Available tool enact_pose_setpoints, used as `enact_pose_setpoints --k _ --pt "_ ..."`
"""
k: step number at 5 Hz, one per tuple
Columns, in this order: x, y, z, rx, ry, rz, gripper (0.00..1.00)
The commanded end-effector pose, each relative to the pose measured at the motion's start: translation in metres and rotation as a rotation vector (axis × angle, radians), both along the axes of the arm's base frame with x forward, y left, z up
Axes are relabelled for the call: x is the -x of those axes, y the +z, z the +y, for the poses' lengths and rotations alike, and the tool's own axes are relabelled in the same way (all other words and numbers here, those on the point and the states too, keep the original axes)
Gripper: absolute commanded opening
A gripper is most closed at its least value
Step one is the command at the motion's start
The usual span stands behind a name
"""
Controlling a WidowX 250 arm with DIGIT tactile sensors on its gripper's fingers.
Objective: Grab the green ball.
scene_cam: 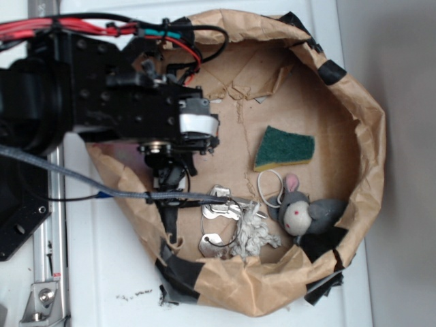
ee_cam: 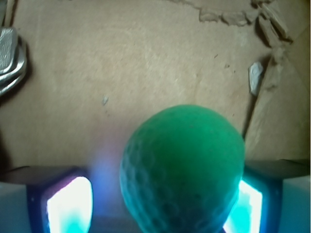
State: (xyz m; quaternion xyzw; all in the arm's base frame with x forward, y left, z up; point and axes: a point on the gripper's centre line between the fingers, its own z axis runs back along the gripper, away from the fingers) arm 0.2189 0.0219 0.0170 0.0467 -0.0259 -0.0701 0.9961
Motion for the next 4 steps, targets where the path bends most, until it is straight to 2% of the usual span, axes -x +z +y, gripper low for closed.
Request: enact_pose_setpoints --k 1,3,4 --pt "-0.005 0.000 -0.002 -0.023 -0.020 -0.017 0.00" --pt "-0.016 0.011 0.013 -0.053 0.008 -0.042 0.00" --pt "-0.020 0.032 0.016 -0.066 0.023 -0.082 0.00"
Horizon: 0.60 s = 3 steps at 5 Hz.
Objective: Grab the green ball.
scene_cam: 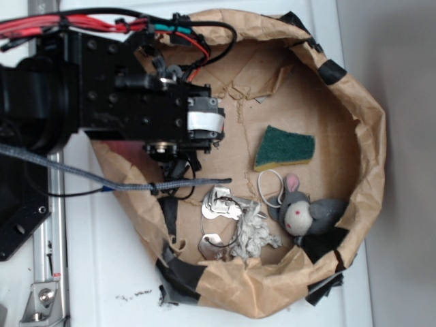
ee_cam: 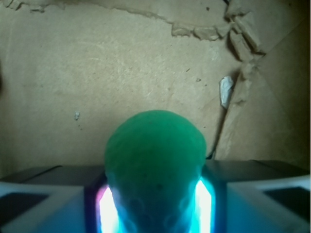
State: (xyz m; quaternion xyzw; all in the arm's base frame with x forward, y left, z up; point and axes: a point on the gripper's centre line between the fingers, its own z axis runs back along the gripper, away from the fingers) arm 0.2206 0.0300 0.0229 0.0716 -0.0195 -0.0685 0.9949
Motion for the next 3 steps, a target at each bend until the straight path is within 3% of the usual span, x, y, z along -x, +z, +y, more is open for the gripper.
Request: enact_pose_setpoints --k 1,3 --pt "-0.021 0.066 0.006 -0.016 0.045 -0.148 0.00" --pt "-0.037 0.166 0.003 0.043 0.171 -0.151 0.00"
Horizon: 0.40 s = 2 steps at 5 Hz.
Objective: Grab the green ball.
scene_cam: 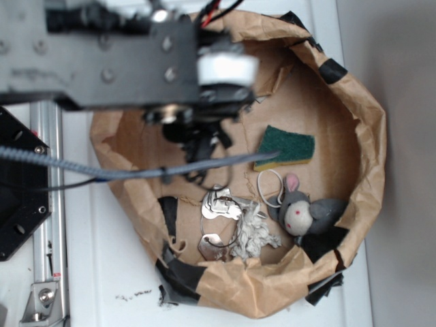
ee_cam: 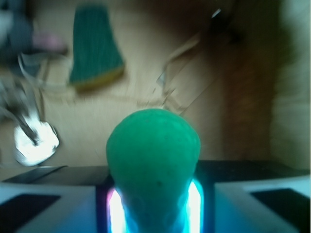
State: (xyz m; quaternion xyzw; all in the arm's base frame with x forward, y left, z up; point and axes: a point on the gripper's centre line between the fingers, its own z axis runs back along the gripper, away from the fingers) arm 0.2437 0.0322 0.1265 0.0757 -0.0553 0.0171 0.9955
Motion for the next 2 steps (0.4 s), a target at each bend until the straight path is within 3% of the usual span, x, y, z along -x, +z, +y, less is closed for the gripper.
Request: enact_pose_setpoints --k 1,2 --pt "-0.0103 0.0640 0.0010 0.051 0.016 -0.051 0.00" --pt "-0.0073 0.0572 -0.0005 0.068 0.023 -0.054 0.00"
